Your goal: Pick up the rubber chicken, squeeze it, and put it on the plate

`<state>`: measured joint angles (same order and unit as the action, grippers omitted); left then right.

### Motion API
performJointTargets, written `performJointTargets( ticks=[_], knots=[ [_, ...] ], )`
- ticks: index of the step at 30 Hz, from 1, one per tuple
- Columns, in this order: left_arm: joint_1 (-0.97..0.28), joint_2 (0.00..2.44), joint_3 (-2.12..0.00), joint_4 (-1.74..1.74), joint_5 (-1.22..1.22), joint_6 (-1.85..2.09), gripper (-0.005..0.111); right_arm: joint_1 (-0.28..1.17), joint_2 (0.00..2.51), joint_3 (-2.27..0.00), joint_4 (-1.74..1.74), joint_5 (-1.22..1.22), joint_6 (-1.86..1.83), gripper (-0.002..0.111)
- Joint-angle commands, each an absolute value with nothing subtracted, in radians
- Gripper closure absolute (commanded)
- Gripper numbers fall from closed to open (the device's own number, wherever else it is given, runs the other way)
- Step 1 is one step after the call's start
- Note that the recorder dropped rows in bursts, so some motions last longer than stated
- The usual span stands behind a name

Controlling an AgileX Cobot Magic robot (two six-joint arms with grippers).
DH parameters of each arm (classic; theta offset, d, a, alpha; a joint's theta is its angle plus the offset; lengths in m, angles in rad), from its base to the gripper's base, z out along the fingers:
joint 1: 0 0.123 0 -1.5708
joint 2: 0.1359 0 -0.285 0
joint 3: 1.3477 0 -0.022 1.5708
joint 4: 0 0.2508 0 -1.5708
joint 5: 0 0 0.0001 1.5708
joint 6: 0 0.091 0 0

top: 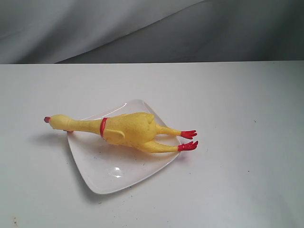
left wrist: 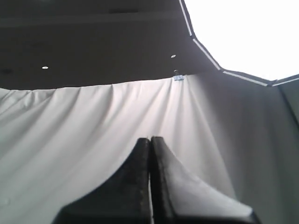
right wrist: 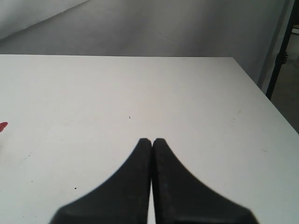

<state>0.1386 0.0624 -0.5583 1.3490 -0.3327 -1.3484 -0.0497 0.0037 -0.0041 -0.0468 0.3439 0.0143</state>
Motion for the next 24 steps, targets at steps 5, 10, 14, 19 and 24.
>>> performJointTargets(
  ticks=[5,10,14,19,24],
  knots=[
    [0.141,0.000,-0.467,1.347,-0.494,-1.464,0.106,-0.056,0.000,0.000,-0.040,0.342,0.009,0.108],
    [0.141,0.000,-0.424,1.352,-0.487,-1.464,0.106,-0.056,0.000,0.000,-0.040,0.342,0.009,0.108],
    [0.141,0.000,-0.408,1.352,-0.444,-1.465,0.106,-0.056,0.000,0.000,-0.040,0.342,0.009,0.108],
    [0.141,0.000,-0.408,1.352,-0.444,-1.465,0.106,-0.056,0.000,0.000,-0.040,0.342,0.009,0.108],
    [0.141,0.000,-0.408,1.352,-0.437,-1.463,0.106,-0.056,0.000,0.000,-0.040,0.342,0.009,0.108]
  ],
)
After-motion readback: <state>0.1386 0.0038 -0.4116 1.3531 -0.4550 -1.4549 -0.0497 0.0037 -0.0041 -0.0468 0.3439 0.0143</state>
